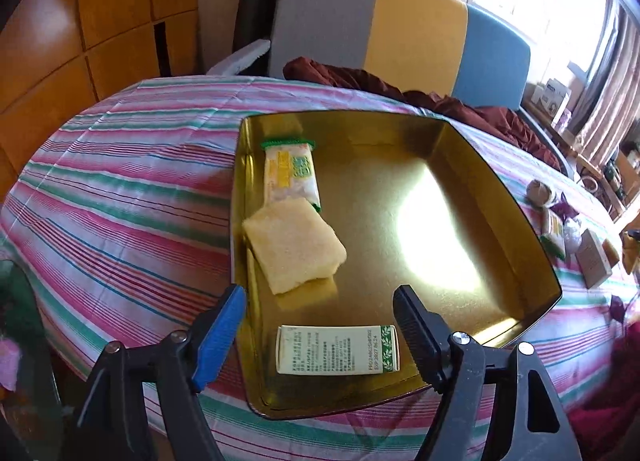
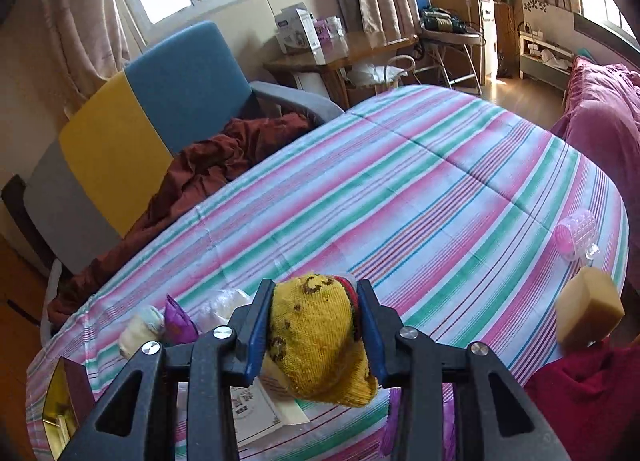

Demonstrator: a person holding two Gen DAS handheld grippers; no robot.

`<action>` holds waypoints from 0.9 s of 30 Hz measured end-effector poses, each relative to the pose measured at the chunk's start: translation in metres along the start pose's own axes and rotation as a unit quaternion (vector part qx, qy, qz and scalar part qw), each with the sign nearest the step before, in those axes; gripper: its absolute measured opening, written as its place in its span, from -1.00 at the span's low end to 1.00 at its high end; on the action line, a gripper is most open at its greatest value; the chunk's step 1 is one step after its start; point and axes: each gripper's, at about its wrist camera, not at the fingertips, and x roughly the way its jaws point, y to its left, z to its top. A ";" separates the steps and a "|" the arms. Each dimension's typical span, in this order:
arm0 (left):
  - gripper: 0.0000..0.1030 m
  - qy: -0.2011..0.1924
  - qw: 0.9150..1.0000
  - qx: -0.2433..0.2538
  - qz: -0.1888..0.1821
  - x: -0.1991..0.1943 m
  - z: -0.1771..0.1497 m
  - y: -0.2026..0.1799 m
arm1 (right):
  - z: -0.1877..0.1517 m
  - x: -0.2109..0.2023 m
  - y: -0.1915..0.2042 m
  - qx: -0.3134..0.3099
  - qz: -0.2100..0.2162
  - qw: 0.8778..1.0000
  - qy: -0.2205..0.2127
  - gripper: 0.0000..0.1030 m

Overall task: Organize objects
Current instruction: 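Carry the yellow knit toy into the gold tray and open the right gripper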

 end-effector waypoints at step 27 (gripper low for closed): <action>0.65 -0.039 0.997 -0.068 -0.008 -0.026 -0.013 0.039 | -0.236 -0.013 0.346 -0.276 0.334 0.857 0.279 -0.17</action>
